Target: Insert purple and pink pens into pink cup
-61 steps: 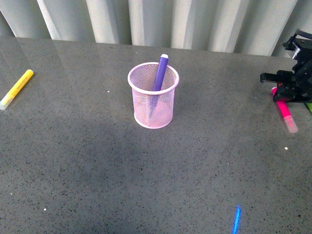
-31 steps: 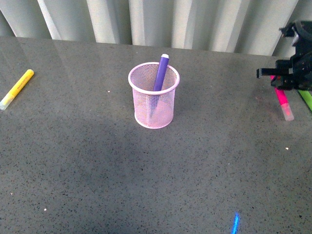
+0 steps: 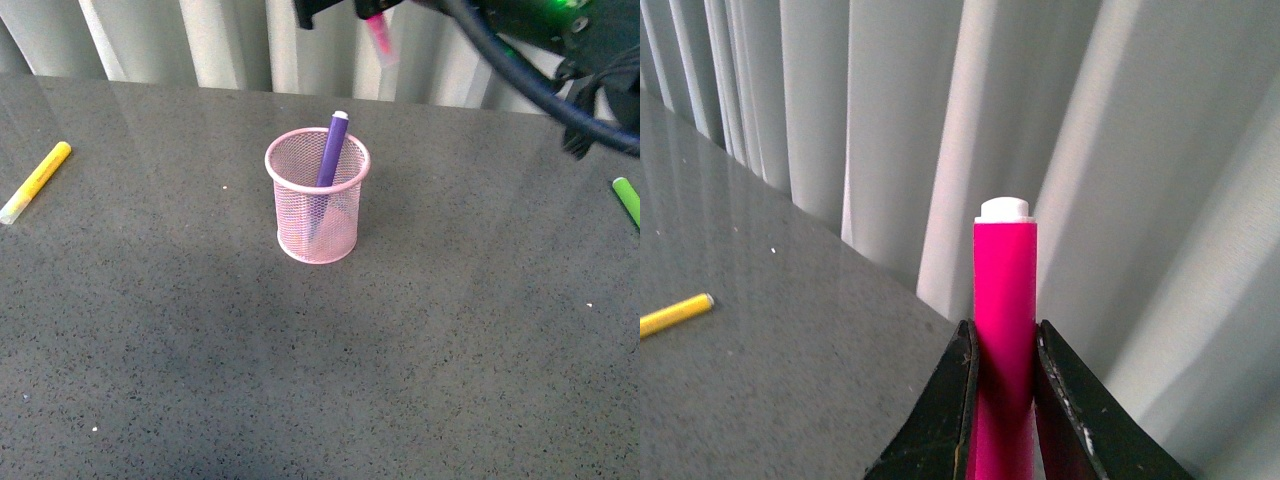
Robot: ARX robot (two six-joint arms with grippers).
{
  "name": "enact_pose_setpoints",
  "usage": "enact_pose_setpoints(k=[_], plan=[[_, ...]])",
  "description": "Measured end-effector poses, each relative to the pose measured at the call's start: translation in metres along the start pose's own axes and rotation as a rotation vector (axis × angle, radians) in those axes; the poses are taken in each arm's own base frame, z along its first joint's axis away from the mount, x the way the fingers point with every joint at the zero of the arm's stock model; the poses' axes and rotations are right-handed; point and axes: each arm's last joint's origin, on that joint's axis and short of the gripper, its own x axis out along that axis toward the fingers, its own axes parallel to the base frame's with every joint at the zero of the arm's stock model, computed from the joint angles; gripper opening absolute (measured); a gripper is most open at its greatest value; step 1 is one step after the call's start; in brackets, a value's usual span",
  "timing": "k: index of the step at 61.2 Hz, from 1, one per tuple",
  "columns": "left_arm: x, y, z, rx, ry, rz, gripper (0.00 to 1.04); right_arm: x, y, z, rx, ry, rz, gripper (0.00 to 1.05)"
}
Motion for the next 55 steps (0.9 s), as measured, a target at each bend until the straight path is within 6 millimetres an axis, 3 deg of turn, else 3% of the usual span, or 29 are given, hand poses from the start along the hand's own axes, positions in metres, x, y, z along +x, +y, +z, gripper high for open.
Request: enact_pose_setpoints(k=[10, 24, 55], plan=[[0.000, 0.000, 0.000, 0.000, 0.000, 0.000, 0.98, 0.006, 0.025, -0.011, 0.068, -0.027, 0.030, 0.11], [0.000, 0.000, 0.000, 0.000, 0.000, 0.000, 0.98, 0.015, 0.042, -0.022, 0.152, -0.020, 0.066, 0.11], [0.000, 0.000, 0.000, 0.000, 0.000, 0.000, 0.98, 0.019, 0.053, -0.037, 0.183, -0.001, 0.074, 0.11]])
